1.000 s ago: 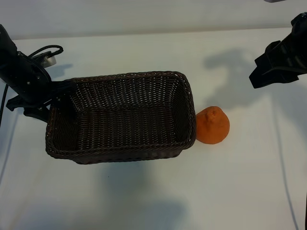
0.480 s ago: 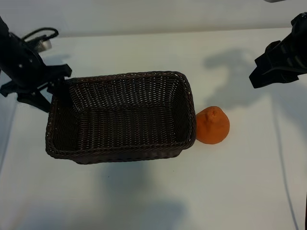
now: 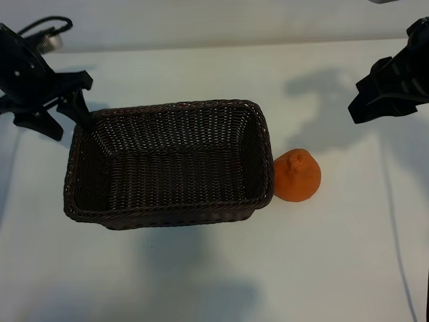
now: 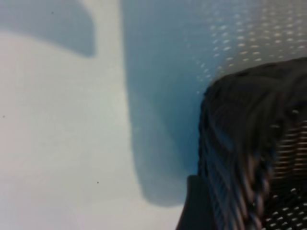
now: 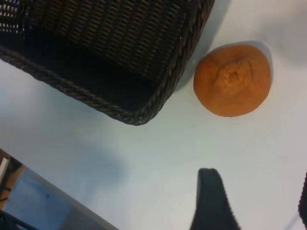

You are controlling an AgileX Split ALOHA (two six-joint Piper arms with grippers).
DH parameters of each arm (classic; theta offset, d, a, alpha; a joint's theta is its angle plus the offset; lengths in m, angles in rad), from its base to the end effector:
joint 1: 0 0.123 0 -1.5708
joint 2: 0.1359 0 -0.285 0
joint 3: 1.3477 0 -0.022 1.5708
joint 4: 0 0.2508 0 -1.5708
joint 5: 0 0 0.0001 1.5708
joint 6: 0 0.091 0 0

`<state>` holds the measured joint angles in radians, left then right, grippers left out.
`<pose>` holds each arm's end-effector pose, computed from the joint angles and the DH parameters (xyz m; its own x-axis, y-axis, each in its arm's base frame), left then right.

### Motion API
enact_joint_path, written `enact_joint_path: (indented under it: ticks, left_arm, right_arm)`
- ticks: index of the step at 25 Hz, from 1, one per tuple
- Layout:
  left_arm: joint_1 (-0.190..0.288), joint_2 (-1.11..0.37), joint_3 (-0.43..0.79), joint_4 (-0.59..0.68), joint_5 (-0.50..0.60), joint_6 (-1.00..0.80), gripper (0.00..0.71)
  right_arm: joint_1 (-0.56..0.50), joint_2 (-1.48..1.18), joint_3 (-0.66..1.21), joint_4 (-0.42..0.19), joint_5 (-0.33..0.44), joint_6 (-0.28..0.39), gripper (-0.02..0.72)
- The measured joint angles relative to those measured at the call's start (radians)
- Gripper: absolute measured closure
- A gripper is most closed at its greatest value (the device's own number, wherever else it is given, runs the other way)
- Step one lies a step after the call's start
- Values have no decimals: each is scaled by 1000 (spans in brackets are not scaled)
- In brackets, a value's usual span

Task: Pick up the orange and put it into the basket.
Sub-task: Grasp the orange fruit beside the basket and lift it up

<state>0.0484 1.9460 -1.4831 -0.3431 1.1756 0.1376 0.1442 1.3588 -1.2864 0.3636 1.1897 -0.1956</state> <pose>0.3852 -0.0096 0.2136 -0.9980 -0.0475 -0.0416 -0.0323 0.9501 -0.3102 0.2566 0.0676 0.3544 -0.8875 -0.1813 -0.4235 -0.3181 0.9062 0.2786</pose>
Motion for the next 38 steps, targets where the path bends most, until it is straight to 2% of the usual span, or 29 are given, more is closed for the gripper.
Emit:
enact_joint_path:
  ticks: [11,18,22,32,38]
  left_arm:
    - [0,-172,5,0,0,-8,131]
    - [0,-261,92,-5,0,-7,131]
    - [0,-310,122,-54,0,5,131]
    - [0,-326,197,-188,0,66,131]
    - [0,-326,200,-201,0,73,131]
  right_arm:
    - [0,0,0,0,0,0,270]
    - [0,0,0,0,0,0,270]
    - [0,0,0,0,0,0,270]
    - [0,0,0,0,0,0,270]
    - [0,0,0,0,0,0,270]
